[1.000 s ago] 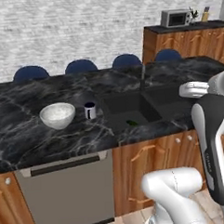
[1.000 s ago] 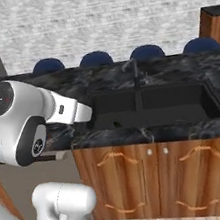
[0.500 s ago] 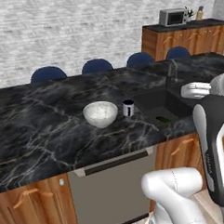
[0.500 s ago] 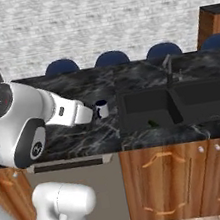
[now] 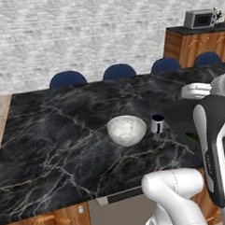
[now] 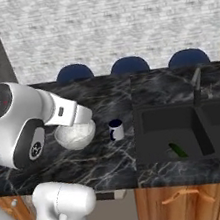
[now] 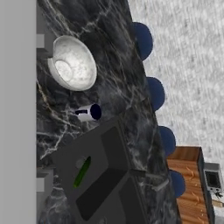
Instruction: Clear the mugs and bowl far away from the sink.
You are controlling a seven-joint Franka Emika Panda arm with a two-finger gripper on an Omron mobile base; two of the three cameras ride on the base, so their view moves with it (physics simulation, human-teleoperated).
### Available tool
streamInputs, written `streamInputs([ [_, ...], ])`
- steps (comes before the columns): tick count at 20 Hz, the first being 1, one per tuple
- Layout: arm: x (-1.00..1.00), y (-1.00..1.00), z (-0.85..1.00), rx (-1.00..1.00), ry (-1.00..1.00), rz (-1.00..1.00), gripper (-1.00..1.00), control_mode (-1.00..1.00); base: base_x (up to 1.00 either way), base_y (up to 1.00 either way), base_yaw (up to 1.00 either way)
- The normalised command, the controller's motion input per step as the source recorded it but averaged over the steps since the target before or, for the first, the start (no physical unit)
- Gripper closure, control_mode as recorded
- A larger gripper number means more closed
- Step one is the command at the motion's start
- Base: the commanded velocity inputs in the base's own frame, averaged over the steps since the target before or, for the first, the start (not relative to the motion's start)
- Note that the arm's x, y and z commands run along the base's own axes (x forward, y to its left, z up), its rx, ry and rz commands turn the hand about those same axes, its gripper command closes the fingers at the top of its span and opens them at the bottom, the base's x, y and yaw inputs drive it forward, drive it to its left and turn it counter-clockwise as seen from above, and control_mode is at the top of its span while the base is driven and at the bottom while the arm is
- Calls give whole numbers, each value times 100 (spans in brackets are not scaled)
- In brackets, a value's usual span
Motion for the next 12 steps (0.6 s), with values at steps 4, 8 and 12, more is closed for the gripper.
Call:
streamInputs([
  [4, 0, 0, 0, 0, 0, 0, -100, 100, 53, -1, -2],
  [8, 0, 0, 0, 0, 0, 0, -100, 100, 21, 0, -12],
  [12, 0, 0, 0, 0, 0, 0, -100, 100, 7, 0, -22],
])
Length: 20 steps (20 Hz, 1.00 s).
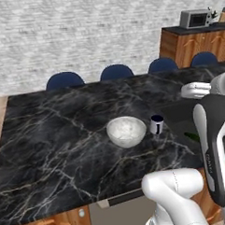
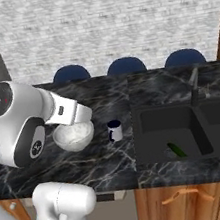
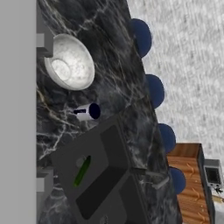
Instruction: Clear the mugs and bowl far away from the sink.
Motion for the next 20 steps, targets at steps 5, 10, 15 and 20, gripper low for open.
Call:
streamInputs([
  [5, 0, 0, 0, 0, 0, 0, -100, 100, 1, 0, -26],
  [10, 0, 0, 0, 0, 0, 0, -100, 100, 0, 2, -29],
  [15, 0, 2, -23, 9, 27, -10, -100, -100, 0, 1, -6],
  [20, 2, 10, -37, 8, 42, -5, -100, -100, 0, 0, 0],
])
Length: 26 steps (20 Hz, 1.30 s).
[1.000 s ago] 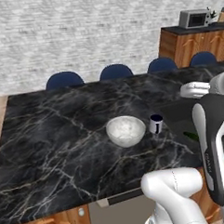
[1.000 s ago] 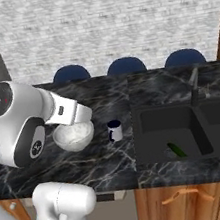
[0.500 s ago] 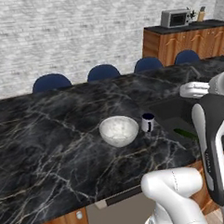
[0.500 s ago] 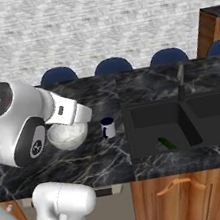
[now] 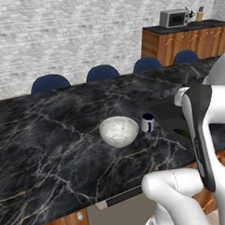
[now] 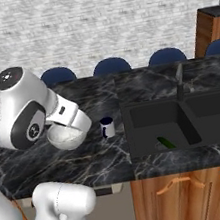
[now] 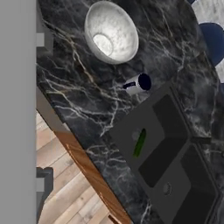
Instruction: Clear the mugs and bowl far away from the sink.
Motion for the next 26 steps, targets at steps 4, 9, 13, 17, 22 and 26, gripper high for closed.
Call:
streamInputs([
  [4, 3, 22, -10, 9, 19, 0, -100, -100, 0, 0, 0],
  [9, 25, 40, -17, 6, 8, 5, -100, -100, 0, 0, 0],
  [13, 32, 44, -42, 13, 10, 3, -100, -100, 0, 0, 0],
  [17, 37, 39, -36, 15, 10, 4, -100, -100, 0, 0, 0],
  [22, 37, 37, -44, 10, 9, 5, -100, -100, 0, 0, 0],
  [26, 26, 30, -42, -1, 7, 4, -100, -100, 0, 0, 0],
])
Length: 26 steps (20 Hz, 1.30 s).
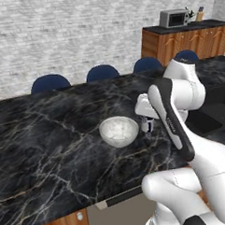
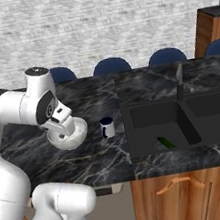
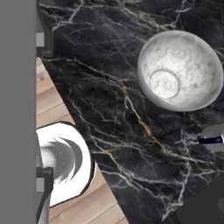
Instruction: Clear the mugs and bowl far away from the sink.
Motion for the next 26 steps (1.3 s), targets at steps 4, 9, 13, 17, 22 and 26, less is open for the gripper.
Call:
streamInputs([
  [4, 30, 35, -40, -14, 5, 2, -100, -100, 0, 0, 0],
  [9, 33, 8, -30, -11, 3, 0, -100, -100, 0, 0, 0],
  [13, 26, 0, -28, -4, 0, 0, -100, -100, 0, 0, 0],
  [17, 17, 0, -24, 0, 0, 0, -100, -100, 0, 0, 0],
  [22, 19, -1, -18, 0, 0, 0, -100, -100, 0, 0, 0],
  [26, 26, -4, -17, 0, 0, 0, -100, -100, 0, 0, 0],
])
